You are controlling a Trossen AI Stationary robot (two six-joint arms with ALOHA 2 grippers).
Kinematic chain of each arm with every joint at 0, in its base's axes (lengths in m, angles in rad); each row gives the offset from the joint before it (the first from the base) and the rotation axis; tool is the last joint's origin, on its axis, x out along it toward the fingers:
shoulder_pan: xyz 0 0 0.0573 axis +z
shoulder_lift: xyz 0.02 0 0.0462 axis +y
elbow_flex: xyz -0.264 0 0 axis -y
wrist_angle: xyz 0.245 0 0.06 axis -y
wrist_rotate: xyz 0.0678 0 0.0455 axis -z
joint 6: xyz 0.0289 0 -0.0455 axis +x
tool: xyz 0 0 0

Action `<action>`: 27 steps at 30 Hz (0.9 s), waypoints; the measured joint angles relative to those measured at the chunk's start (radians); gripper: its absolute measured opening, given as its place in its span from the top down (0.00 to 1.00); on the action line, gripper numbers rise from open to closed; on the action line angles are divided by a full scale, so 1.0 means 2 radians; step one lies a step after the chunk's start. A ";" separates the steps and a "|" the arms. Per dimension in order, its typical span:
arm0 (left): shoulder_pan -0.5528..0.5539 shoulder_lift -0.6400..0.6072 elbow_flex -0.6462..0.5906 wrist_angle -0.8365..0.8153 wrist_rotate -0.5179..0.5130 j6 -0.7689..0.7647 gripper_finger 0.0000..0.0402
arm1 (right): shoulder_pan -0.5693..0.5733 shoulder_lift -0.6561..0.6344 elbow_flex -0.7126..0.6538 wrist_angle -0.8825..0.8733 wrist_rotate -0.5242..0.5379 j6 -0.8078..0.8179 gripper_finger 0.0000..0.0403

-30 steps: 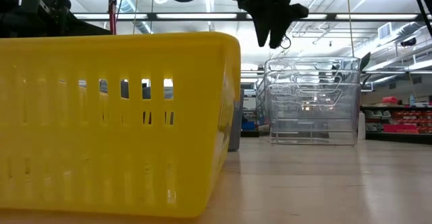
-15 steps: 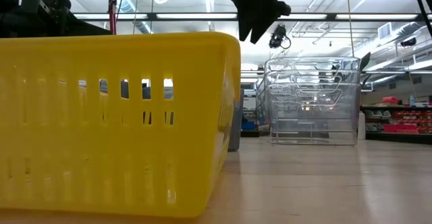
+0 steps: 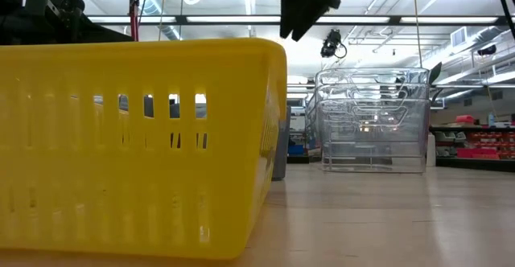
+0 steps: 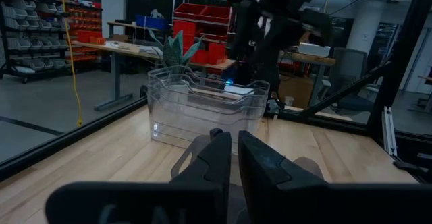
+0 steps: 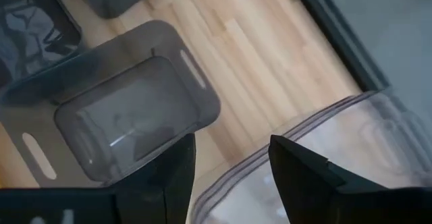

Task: Stack baskets by color
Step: Stack the top black bin on the left black bin

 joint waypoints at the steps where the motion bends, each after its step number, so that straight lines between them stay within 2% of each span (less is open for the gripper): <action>1: 0.000 0.000 0.000 0.000 0.000 0.000 0.92 | 0.003 -0.004 0.000 0.002 0.008 -0.005 0.53; 6: 0.000 0.000 0.000 0.000 0.000 0.000 0.93 | 0.021 -0.027 -0.003 0.008 0.036 -0.029 0.55; 11: 0.000 0.000 0.000 0.000 0.000 0.000 0.91 | 0.039 -0.067 -0.066 0.069 0.076 -0.058 0.56; 19: 0.000 0.000 0.000 0.000 0.000 0.000 0.93 | 0.058 -0.138 -0.244 0.314 0.094 -0.126 0.56; 24: 0.000 0.000 0.000 0.000 0.000 -0.003 0.92 | 0.068 -0.175 -0.332 0.451 0.100 -0.161 0.56; 27: 0.000 0.000 0.000 0.002 0.000 -0.069 0.91 | 0.073 -0.193 -0.374 0.530 0.103 -0.181 0.56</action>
